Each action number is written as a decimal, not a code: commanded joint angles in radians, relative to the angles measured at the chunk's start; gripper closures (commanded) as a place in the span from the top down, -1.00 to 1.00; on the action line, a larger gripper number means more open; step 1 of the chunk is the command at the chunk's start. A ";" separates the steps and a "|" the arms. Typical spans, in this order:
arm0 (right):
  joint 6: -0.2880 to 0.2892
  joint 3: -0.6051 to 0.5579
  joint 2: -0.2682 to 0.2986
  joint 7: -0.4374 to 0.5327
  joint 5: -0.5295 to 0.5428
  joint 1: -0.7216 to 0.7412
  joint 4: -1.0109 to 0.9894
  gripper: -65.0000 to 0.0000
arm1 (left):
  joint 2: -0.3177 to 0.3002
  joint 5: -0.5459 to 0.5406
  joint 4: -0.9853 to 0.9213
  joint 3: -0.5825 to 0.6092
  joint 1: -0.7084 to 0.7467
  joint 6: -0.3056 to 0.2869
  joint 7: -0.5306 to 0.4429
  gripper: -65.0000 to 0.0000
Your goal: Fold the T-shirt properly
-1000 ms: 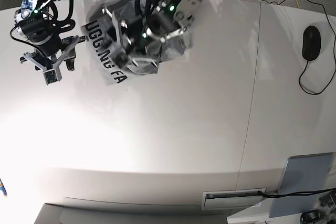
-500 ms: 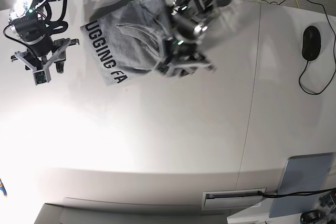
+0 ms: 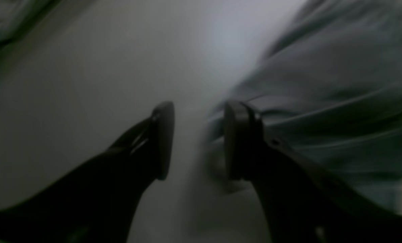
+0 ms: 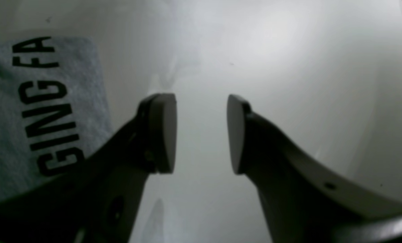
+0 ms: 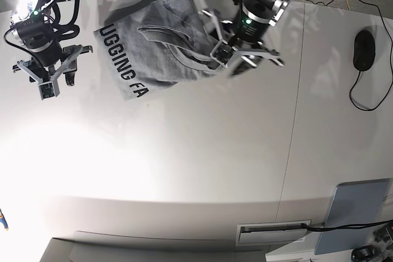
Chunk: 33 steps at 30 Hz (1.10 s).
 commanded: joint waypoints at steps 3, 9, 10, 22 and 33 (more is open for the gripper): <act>-0.005 0.006 0.014 0.015 0.002 0.003 0.014 -0.25 | 0.084 -0.158 0.001 -0.001 -0.005 -0.118 -0.052 -0.30; -0.004 0.022 0.072 0.061 -0.072 -0.069 0.014 -0.25 | 0.232 -0.223 -0.056 0.001 -0.011 -0.166 -0.057 -0.30; -0.004 0.034 0.087 0.066 -0.072 -0.084 0.014 -0.25 | 0.244 -0.223 -0.064 0.001 -0.010 -0.167 -0.057 -0.30; -0.004 0.156 0.117 0.053 -0.034 -0.132 0.014 -0.25 | 0.297 -0.282 -0.218 0.001 -0.013 -0.378 0.079 -0.30; 0.019 0.156 0.117 0.064 0.026 -0.132 0.014 -0.25 | -0.032 -0.238 -0.217 0.000 -0.012 -0.435 0.224 -0.45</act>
